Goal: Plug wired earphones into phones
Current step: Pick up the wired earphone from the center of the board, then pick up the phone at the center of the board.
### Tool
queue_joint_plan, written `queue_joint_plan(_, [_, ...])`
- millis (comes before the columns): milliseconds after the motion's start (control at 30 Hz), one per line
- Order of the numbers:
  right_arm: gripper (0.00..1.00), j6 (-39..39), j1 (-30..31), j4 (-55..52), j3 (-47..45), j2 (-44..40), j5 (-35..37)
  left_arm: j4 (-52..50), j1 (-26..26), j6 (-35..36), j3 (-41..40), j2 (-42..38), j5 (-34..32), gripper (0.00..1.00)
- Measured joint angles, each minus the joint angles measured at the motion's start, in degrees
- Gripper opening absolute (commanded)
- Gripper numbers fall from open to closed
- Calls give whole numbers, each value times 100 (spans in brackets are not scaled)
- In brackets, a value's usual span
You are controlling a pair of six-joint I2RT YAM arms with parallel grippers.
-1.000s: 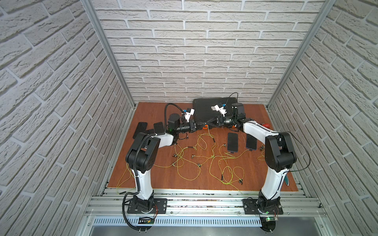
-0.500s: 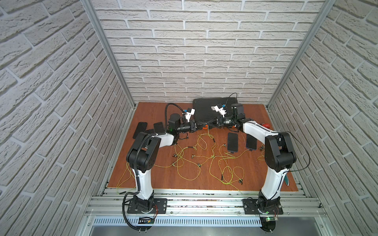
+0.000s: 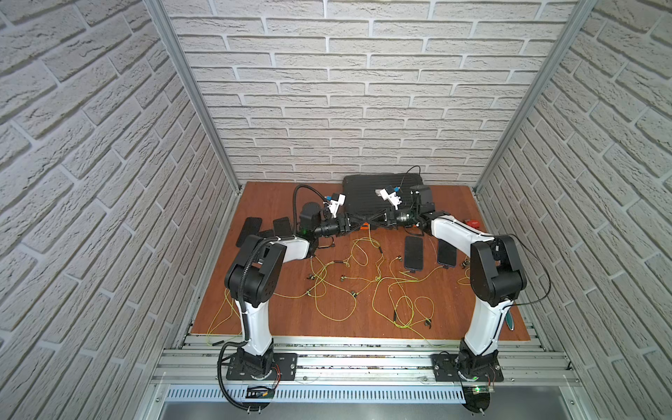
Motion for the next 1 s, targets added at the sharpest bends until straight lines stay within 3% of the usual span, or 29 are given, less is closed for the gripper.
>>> queue_joint_plan(133, [6,-107,-2,-59,-177,-66,240,-1093,352,417,2,-415,-391,79])
queue_joint_plan(200, [6,-315,-2,-293,-293,-179,566,-2186,590,765,227,-654,-861,84])
queue_joint_plan(333, [6,-719,17,-804,-654,-627,1281,-4454,1023,1414,1252,-699,-2151,87])
queue_joint_plan(433, [6,-1034,63,-1220,-828,-953,1722,-5558,1381,1740,1886,-507,-3003,87])
queue_joint_plan(667, [6,-1532,240,-1797,-1163,-1176,2251,-6959,2081,2179,3217,898,-4282,87])
queue_joint_plan(800, [6,-1646,323,-2013,-1325,-1176,2457,-7613,2216,2446,4170,1718,-4885,87])
queue_joint_plan(1000, [6,-1725,400,-2138,-1451,-1307,2673,-8301,2236,2750,4981,2179,-5388,87])
